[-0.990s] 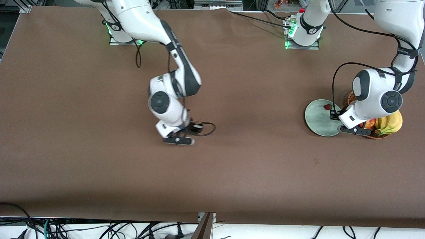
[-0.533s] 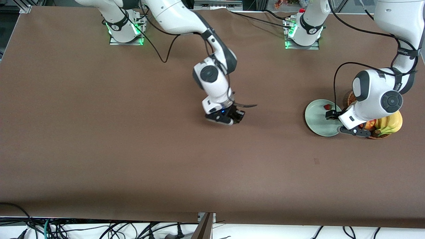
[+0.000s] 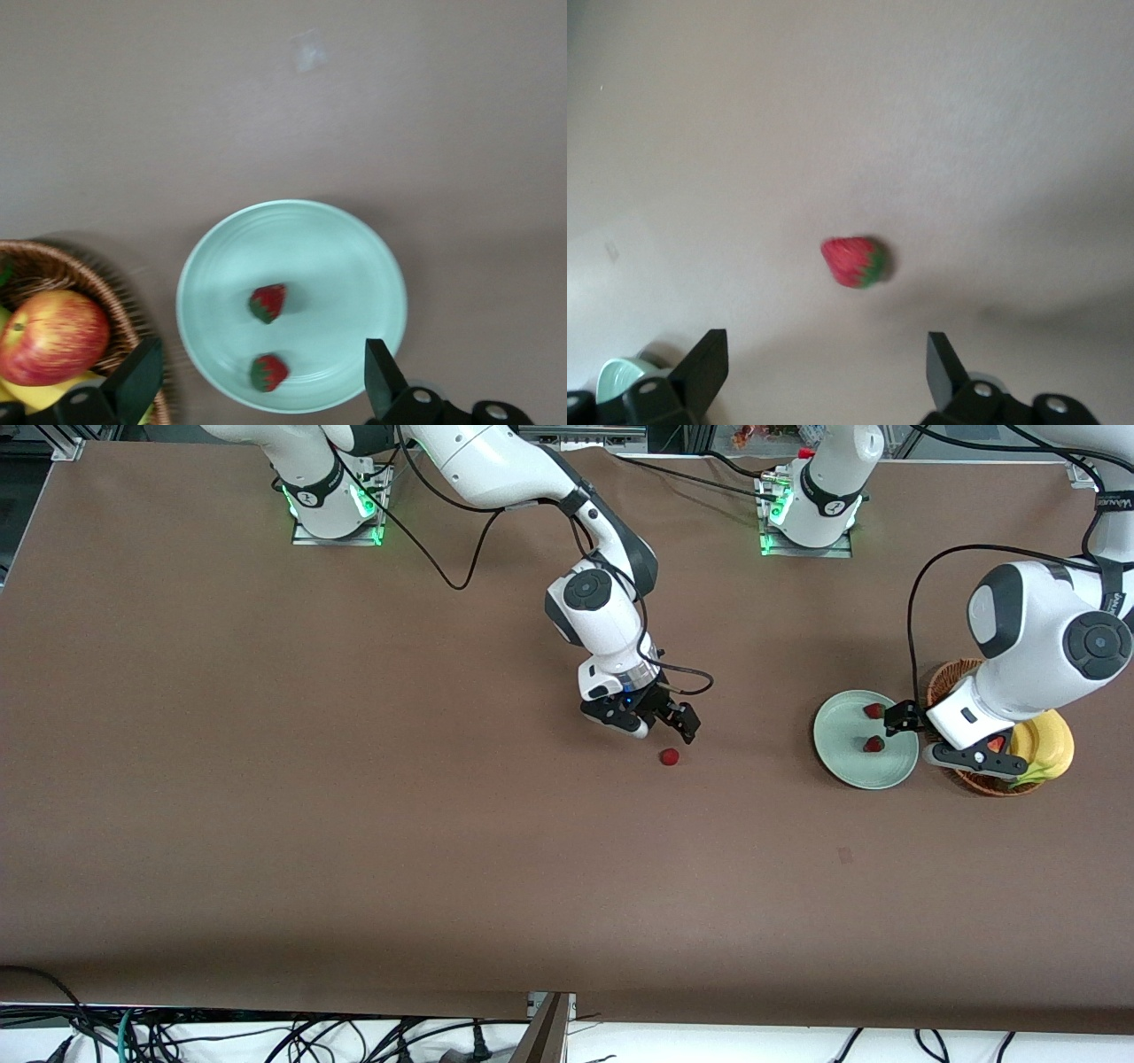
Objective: Collect all strawberries into plate
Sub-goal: 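Drop the strawberry on the plate while the right gripper sets one mid-table, then reach the left gripper to the strawberry while the right gripper withdraws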
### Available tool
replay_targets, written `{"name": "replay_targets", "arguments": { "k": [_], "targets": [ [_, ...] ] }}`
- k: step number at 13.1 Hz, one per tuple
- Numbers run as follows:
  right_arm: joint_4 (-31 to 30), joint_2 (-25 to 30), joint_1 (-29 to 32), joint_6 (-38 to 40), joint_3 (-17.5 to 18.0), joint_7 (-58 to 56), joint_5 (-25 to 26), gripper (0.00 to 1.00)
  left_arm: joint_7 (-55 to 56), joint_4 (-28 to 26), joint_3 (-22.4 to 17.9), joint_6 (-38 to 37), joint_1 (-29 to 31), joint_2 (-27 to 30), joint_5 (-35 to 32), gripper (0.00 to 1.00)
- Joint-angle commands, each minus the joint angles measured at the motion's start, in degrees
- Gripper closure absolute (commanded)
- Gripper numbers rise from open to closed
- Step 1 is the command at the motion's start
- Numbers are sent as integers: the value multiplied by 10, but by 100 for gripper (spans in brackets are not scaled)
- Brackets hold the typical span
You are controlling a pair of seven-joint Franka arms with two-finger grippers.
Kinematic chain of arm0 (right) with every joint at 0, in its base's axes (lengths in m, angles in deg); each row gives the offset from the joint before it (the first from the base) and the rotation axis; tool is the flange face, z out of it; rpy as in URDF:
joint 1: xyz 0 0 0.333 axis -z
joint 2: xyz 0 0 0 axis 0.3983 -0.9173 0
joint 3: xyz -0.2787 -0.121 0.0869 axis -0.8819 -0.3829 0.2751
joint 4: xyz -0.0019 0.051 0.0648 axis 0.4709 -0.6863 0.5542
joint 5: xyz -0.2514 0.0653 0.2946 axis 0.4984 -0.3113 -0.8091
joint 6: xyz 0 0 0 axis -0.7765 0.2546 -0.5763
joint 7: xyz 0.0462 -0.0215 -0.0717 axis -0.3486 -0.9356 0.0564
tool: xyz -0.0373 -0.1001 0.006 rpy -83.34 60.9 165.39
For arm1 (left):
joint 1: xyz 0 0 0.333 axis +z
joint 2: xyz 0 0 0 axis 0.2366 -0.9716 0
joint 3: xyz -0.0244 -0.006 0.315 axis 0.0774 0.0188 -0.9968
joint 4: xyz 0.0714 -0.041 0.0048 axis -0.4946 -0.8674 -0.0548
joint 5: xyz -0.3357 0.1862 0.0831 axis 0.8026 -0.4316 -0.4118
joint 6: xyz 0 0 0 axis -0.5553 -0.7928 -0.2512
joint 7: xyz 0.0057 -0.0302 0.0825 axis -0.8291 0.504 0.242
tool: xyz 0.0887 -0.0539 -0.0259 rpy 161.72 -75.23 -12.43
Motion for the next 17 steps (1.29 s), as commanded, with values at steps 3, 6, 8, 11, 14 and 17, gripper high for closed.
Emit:
{"name": "replay_targets", "arguments": {
  "k": [3, 6, 8, 11, 14, 17],
  "targets": [
    [4, 71, 31, 240, -68, -137, 9, 1, 125, -15, 82, -4, -2, 9, 17, 0],
    [-18, 139, 69, 347, -107, -212, 7, 0, 190, -13, 120, 1, -6, 0, 17, 0],
    [-56, 181, 72, 372, -144, -225, 7, 0, 263, -8, 154, 14, -15, -17, 12, 0],
    [-81, 233, 75, 489, -195, -344, 8, 0, 406, 20, 219, 56, -33, -71, -2, 0],
    [-102, 288, 77, 570, -240, -434, 27, 0, 600, 106, 258, 56, -56, -178, -129, 0],
    [-143, 384, 182, 585, -126, -473, 162, 0, 724, 190, 286, 56, -66, -285, -223, 0]
  ]
}}
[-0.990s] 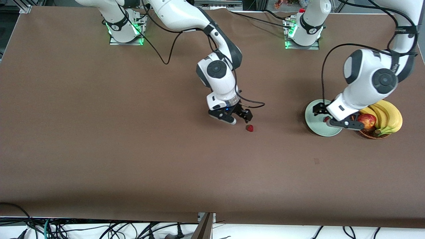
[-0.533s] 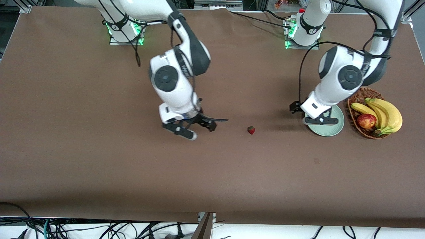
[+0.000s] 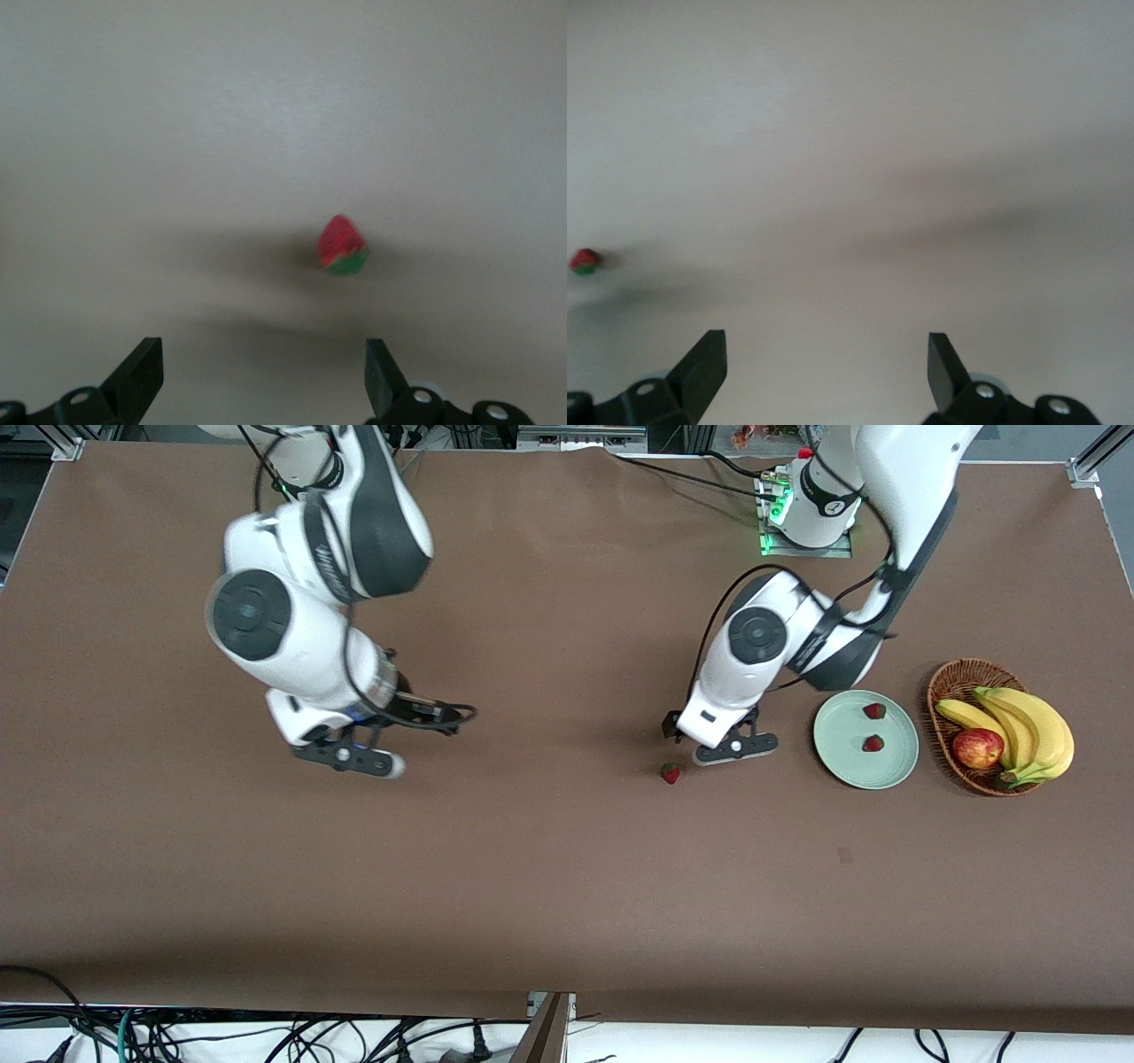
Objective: Collect all strawberries into plate
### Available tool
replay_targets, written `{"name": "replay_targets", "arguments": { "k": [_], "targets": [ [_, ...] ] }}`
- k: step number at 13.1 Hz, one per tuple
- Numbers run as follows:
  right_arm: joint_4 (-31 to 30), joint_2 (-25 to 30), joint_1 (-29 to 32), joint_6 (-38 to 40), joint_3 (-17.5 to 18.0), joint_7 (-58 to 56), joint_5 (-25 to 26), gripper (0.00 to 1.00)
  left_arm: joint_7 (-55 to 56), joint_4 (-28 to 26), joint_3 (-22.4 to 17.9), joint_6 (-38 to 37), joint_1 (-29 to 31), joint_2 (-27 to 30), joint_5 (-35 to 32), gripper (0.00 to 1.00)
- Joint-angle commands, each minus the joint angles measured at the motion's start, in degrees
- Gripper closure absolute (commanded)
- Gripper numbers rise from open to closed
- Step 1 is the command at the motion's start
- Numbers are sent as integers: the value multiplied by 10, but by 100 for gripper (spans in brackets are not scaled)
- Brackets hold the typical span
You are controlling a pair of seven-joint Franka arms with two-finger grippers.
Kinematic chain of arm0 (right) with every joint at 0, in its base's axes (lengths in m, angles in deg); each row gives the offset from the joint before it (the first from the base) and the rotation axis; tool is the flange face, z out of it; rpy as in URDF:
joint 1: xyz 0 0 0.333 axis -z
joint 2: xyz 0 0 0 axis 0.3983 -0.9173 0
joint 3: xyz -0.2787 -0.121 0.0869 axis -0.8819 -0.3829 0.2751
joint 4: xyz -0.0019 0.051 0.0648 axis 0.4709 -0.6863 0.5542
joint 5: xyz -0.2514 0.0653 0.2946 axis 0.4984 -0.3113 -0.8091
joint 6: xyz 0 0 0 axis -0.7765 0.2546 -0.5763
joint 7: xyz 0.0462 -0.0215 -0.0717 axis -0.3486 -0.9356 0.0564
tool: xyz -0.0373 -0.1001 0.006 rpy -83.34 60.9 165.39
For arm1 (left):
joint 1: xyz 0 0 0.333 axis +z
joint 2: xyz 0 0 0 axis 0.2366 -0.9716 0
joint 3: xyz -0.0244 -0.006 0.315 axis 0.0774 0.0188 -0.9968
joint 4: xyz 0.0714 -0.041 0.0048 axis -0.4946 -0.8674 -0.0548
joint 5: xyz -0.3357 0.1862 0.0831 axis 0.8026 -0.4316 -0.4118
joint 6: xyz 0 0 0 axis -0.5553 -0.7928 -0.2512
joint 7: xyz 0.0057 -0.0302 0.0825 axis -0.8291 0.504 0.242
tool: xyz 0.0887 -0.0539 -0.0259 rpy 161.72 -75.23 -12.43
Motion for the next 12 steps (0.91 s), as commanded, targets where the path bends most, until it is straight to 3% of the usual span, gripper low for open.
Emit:
{"name": "replay_targets", "arguments": {
  "k": [1, 2, 5, 6, 8, 11, 12],
  "targets": [
    [-73, 108, 100, 0, 129, -28, 108, 0, 66, 110, 12, -7, -12, -110, -50, 0],
    [-99, 138, 149, -1, 172, -34, 125, 0, 69, 125, 12, -7, -15, -126, -50, 0],
    [-168, 221, 339, -4, 348, -78, 174, 0, 67, 141, 12, -7, -15, -156, -51, 0],
    [-185, 240, 385, -4, 387, -90, 179, 0, 67, 141, 12, -7, -15, -157, -50, 0],
    [-213, 275, 425, -7, 411, -129, 187, 0, 64, 142, 12, -7, -15, -156, -49, 3],
    [-214, 290, 438, -3, 408, -187, 188, 0, 67, 143, 11, -7, -14, -155, -41, 55],
    [-213, 290, 437, -2, 406, -197, 188, 0, 68, 143, 11, -7, -14, -155, -41, 67]
  ]
}}
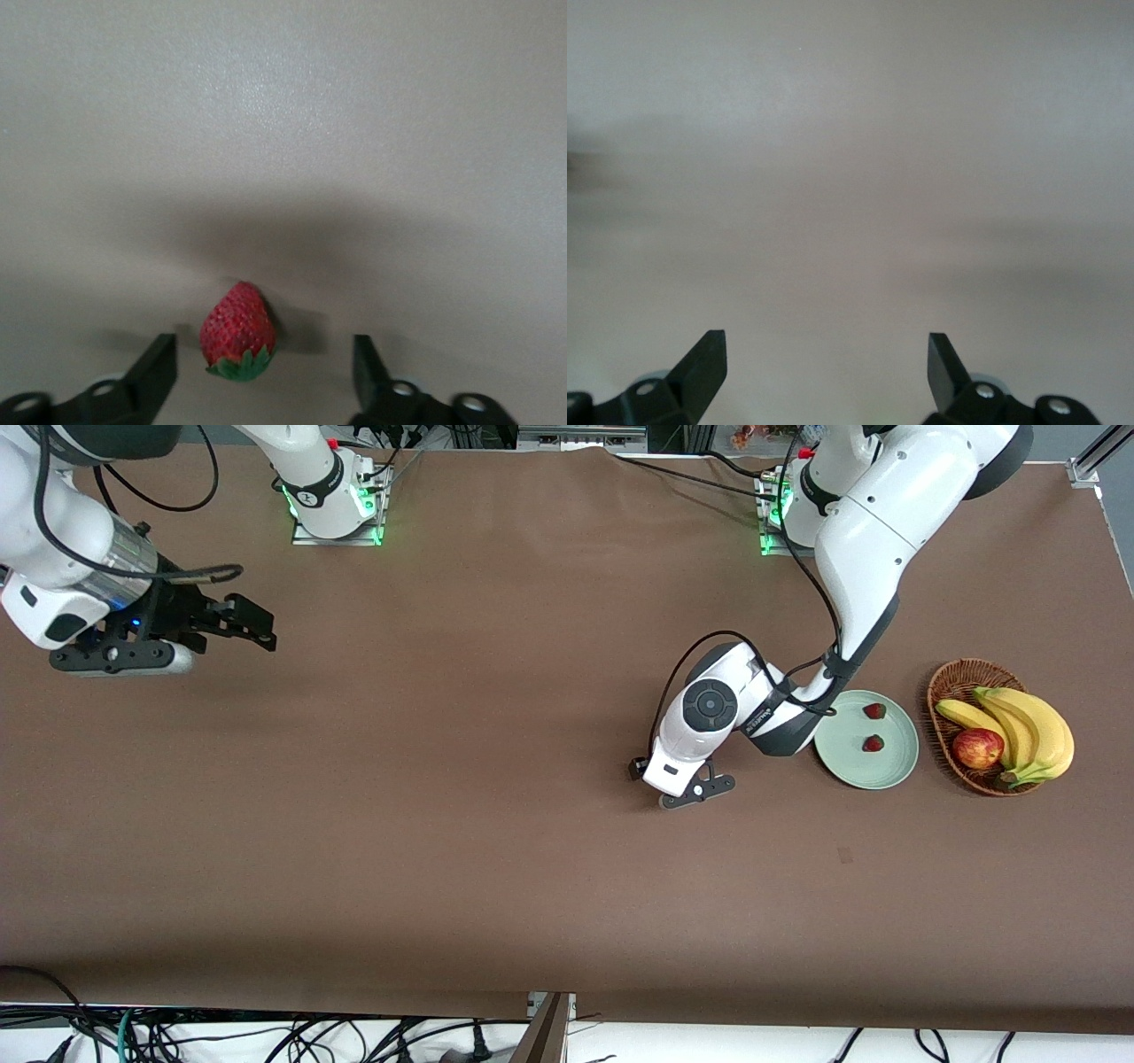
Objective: Collect all strawberries into plate
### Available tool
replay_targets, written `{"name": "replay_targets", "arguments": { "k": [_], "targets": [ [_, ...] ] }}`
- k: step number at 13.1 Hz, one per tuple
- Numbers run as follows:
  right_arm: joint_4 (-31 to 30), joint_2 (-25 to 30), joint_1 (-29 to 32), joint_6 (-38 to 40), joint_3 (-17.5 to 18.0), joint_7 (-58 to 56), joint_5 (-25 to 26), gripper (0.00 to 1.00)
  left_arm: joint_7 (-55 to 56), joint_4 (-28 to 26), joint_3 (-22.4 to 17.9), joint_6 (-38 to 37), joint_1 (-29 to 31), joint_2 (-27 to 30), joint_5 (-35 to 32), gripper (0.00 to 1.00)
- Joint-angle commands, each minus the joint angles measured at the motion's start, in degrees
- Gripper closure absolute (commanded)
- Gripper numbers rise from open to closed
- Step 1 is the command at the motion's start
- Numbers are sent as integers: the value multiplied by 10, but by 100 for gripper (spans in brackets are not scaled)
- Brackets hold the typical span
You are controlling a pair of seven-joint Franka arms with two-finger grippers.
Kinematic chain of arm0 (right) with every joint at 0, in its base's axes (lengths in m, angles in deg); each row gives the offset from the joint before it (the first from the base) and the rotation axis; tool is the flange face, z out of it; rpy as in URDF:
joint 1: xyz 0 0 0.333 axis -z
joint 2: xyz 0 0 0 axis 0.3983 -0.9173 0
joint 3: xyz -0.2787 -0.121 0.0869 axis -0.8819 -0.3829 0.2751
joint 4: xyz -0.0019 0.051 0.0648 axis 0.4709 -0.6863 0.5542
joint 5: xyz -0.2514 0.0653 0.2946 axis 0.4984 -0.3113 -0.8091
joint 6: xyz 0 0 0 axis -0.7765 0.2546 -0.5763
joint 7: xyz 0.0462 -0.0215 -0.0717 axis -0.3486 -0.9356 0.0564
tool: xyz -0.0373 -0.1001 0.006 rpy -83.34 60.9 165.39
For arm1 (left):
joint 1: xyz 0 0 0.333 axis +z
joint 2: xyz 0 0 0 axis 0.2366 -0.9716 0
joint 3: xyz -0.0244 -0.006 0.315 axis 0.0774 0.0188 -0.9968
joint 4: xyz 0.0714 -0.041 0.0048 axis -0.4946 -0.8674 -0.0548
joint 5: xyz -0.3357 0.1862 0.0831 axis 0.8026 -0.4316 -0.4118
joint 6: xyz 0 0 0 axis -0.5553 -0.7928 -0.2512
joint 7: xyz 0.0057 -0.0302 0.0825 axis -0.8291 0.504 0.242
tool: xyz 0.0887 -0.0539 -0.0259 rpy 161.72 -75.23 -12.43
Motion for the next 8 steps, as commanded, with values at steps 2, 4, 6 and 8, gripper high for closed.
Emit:
{"name": "replay_targets", "arguments": {
  "k": [2, 4, 6, 8],
  "targets": [
    [-13, 14, 11, -7, 10, -32, 17, 0, 14, 12, 2, -10, -1, -4, -7, 72],
    [-6, 14, 10, -6, 11, -33, 32, 0, 14, 12, 2, -10, -1, -4, -6, 82],
    [5, 10, 10, -5, 11, -33, 47, 0, 15, 13, 1, -12, -1, -3, -5, 95],
    [22, 5, 13, -5, 9, -38, 55, 0, 9, 20, 3, -41, 6, 14, -2, 95]
  ]
}}
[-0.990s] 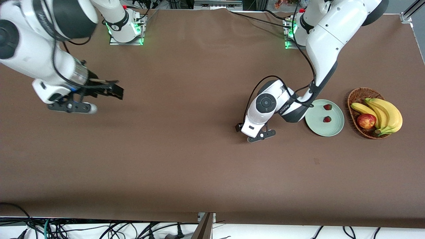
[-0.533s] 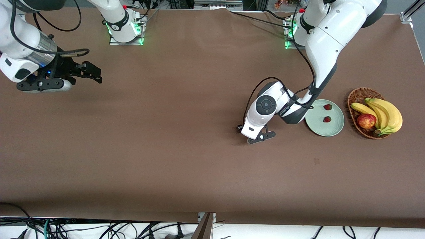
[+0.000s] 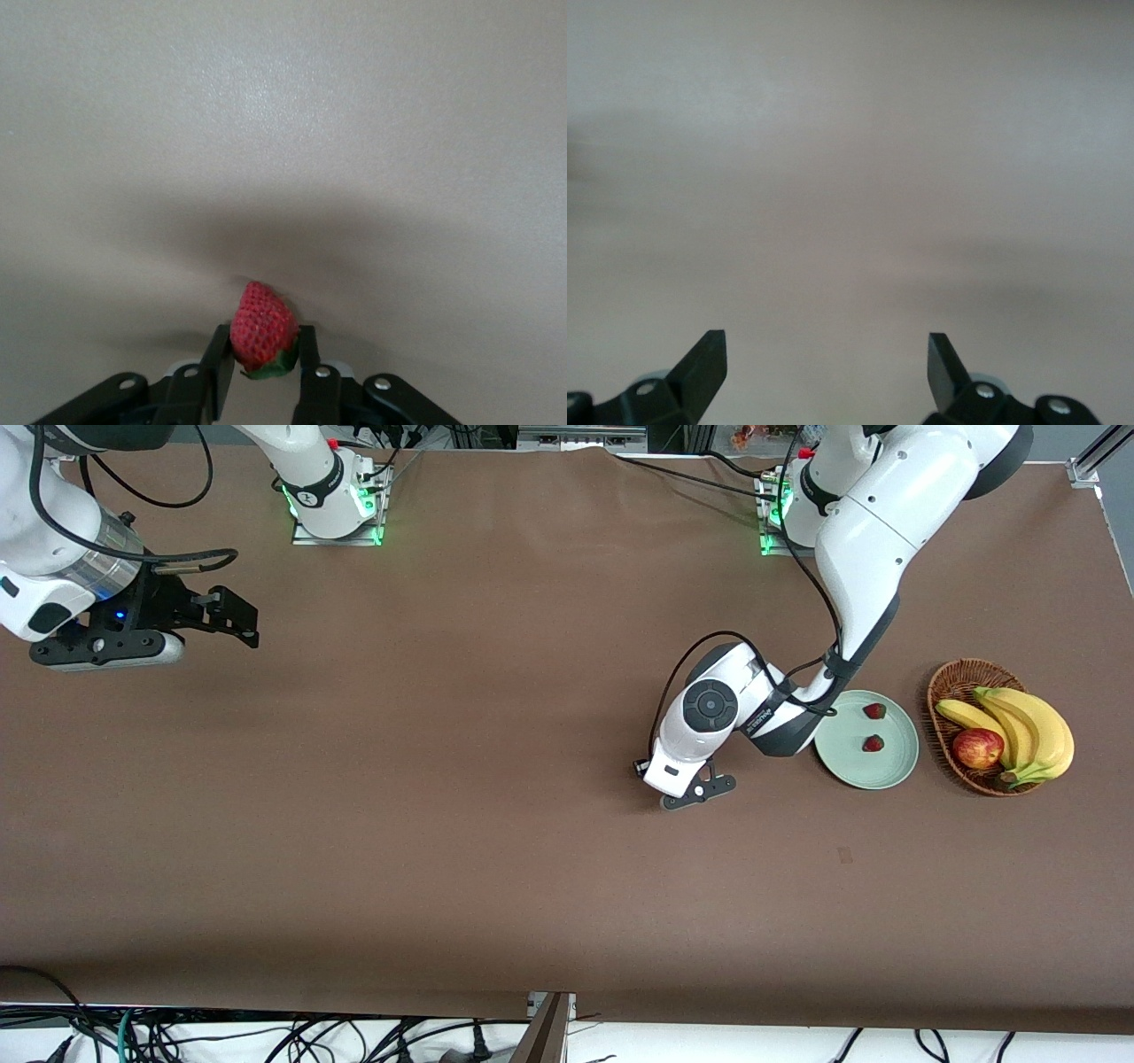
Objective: Collect all strawberries into plate
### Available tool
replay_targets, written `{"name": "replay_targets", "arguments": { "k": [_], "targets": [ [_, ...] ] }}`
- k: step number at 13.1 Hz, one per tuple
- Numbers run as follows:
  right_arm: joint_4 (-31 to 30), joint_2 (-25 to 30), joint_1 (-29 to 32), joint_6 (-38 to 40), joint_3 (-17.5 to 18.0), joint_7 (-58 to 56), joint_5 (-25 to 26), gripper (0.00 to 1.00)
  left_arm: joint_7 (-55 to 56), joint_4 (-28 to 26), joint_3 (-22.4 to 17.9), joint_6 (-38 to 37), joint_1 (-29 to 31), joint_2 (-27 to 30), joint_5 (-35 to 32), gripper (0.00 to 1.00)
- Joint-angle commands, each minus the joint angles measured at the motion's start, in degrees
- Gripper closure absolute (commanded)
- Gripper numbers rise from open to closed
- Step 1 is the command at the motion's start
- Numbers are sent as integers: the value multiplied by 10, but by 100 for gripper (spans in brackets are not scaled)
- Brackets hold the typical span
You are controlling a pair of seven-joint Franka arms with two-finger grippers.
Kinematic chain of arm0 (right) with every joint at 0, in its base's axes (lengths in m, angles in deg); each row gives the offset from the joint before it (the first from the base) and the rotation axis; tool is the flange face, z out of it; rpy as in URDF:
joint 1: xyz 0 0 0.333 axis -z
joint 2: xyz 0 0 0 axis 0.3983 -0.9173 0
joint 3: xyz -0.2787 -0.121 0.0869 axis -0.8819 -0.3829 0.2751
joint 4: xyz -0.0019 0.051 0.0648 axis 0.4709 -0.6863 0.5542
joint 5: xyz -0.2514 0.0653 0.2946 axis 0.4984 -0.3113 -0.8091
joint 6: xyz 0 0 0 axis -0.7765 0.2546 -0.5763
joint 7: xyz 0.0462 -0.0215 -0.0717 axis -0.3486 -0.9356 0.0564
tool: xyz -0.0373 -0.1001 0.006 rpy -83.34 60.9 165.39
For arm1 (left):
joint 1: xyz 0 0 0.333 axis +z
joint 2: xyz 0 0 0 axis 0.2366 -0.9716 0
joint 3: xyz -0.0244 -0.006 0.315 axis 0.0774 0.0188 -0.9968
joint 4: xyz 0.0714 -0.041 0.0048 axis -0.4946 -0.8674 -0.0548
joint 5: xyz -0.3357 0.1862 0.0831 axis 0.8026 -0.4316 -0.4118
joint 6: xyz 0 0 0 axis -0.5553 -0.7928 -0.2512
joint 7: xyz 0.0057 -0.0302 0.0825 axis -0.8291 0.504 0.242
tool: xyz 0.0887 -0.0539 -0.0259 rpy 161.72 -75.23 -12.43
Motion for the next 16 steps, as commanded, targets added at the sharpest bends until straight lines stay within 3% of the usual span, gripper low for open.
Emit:
{"name": "replay_targets", "arguments": {
  "k": [1, 3, 5, 9, 13, 16],
  "targets": [
    [27, -8, 12, 3, 5, -12, 10, 0, -13, 27, 6, -70, 10, 25, 17, 95],
    [34, -10, 11, 2, 5, -8, 16, 0, -123, 37, -3, -124, 31, 73, 109, 95],
    [40, -12, 17, 2, 3, -9, 20, 0, -233, 25, -40, -183, 47, 125, 173, 95],
    [55, -27, 22, 0, -1, -5, 15, 0, -458, -40, -127, -226, 80, 205, 214, 95],
    [53, -27, 23, 5, -2, 0, 14, 0, -659, -155, -226, -185, 86, 271, 218, 95],
    [52, -26, 22, 6, -1, 0, 13, 0, -708, -264, -260, -35, 86, 278, 218, 95]
  ]
}}
